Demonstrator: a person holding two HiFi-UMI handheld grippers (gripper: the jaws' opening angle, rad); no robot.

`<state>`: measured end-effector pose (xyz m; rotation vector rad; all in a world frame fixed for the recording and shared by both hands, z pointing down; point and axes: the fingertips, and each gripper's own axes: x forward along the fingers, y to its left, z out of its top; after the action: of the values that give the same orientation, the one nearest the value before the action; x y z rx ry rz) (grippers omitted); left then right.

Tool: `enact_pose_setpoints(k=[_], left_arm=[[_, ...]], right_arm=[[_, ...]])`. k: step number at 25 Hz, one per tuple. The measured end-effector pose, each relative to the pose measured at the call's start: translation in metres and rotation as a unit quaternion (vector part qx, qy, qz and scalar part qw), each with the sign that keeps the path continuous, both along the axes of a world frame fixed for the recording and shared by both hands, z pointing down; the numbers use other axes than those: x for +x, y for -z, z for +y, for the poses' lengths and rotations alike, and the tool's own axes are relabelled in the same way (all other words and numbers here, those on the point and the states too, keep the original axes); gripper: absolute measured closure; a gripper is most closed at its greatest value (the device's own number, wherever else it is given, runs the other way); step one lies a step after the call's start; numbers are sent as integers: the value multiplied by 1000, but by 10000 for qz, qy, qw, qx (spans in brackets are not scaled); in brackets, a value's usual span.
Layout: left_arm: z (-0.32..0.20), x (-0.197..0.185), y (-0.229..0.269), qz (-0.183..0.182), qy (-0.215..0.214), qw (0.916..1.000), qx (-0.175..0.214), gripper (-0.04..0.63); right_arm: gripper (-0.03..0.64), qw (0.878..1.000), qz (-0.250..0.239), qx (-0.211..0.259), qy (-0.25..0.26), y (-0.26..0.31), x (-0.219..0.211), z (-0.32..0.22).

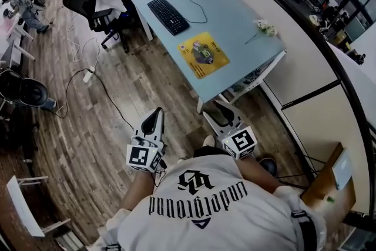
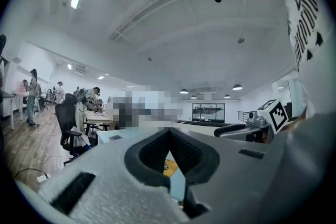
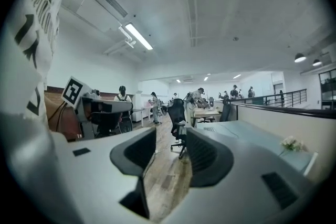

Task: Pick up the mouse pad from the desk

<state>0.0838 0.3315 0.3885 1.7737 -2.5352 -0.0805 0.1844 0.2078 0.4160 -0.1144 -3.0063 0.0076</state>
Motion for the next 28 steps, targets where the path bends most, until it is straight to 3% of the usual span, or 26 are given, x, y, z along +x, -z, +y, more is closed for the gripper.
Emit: enact_pose_setpoints(k=[8, 21, 28], left_arm=[[-71, -8, 8, -175, 43, 9998, -11, 588], [-124, -23, -4, -133, 349, 9991, -220, 588], [-150, -49, -5, -132, 151, 9997, -137, 588]], right_arm=[[340, 10000, 31, -22, 91, 0, -15, -74], [307, 9984, 294, -301, 379, -25, -40, -138], [296, 9986, 330, -279, 288, -27, -64, -153]])
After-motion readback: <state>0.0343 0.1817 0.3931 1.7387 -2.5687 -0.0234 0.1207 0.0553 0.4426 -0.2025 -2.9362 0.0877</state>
